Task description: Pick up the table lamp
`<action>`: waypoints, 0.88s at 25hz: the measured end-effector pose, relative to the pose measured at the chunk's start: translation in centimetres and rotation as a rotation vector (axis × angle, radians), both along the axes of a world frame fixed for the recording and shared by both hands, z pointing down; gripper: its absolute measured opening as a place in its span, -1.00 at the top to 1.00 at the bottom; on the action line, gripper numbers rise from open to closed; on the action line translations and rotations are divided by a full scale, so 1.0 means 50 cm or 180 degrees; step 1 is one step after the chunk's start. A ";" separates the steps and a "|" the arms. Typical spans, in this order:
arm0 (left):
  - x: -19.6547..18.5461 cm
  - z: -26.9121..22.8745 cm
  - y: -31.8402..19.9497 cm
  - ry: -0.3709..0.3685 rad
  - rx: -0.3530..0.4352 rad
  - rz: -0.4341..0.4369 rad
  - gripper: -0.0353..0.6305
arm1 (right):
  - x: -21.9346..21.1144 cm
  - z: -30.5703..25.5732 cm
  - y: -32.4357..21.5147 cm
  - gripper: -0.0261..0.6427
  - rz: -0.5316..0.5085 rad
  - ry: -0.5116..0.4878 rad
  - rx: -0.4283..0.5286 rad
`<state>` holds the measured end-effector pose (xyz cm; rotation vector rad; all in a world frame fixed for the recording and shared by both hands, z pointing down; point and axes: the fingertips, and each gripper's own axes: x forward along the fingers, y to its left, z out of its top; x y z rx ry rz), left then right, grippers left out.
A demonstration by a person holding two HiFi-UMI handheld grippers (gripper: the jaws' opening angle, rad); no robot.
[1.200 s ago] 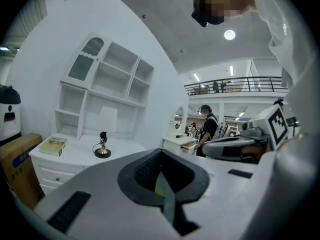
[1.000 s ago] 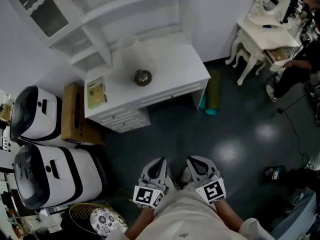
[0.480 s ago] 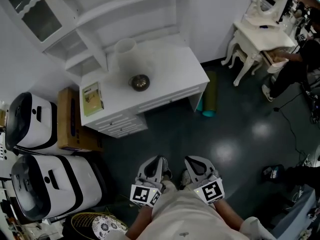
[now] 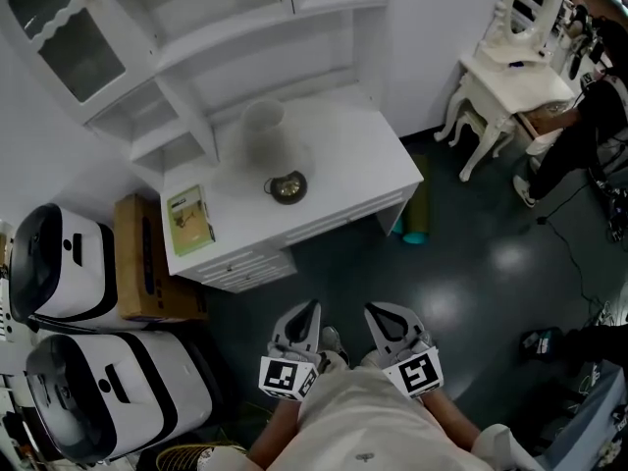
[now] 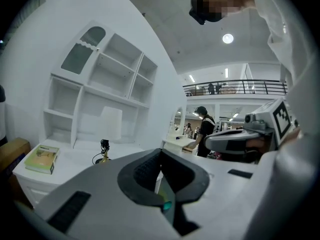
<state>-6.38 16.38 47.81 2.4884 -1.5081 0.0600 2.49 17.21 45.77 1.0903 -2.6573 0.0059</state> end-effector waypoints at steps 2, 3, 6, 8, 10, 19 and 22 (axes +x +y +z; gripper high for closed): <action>-0.020 0.003 -0.018 -0.0001 -0.0008 0.0028 0.87 | -0.017 0.002 -0.018 0.89 0.0053 0.0006 0.0003; -0.030 0.006 -0.026 0.0000 -0.0017 0.0047 0.87 | -0.026 0.004 -0.026 0.89 0.0075 0.0015 -0.0001; -0.058 0.015 -0.043 -0.0018 -0.0047 0.0109 0.87 | -0.056 0.010 -0.045 0.89 0.0113 0.0057 -0.0017; -0.078 0.020 -0.053 -0.0020 -0.0068 0.0125 0.87 | -0.073 0.015 -0.051 0.89 0.0123 0.0111 -0.0047; -0.099 0.027 -0.068 -0.0030 -0.0089 0.0114 0.87 | -0.085 0.019 -0.059 0.89 0.0141 0.0129 -0.0057; -0.137 0.061 -0.140 -0.0234 -0.0186 -0.0020 0.87 | -0.080 0.037 -0.118 0.89 0.0309 0.0016 -0.0150; -0.136 0.063 -0.168 -0.0258 -0.0192 -0.0039 0.87 | -0.078 0.037 -0.157 0.89 0.0291 -0.0025 -0.0124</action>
